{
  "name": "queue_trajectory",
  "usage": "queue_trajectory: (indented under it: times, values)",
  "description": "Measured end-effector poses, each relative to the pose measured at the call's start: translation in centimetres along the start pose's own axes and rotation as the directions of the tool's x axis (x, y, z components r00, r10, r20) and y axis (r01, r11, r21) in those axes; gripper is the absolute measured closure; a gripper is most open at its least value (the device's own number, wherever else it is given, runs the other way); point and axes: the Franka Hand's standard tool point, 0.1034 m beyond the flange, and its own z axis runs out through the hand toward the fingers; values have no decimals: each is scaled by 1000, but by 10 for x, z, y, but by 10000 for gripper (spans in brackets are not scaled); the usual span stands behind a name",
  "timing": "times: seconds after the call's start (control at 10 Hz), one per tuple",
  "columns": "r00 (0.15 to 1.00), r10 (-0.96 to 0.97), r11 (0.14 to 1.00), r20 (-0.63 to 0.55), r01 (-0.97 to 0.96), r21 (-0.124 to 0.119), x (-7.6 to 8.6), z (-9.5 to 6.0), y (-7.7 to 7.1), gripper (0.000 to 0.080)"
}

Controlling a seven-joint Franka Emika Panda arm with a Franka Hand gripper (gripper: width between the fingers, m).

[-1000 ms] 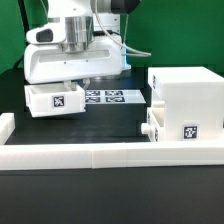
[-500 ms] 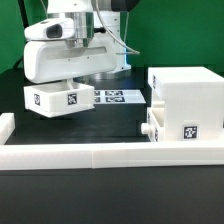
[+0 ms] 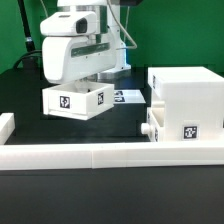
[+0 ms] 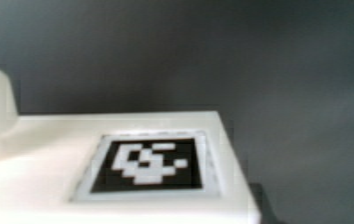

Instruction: Assemble drawer

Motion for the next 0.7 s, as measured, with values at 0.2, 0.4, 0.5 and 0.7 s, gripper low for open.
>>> queue_trajectory:
  times: [0.2,0.4,0.5,0.7]
  values:
    - [992,-129,992,3,129,2,-2,1,0,757]
    - [959,-285,958,11,285,21,-2,4,4,757]
    - [959,-284,959,10,284,19,9,-2,12,757]
    - [964,-264,964,15,264,36,33,-11,27,757]
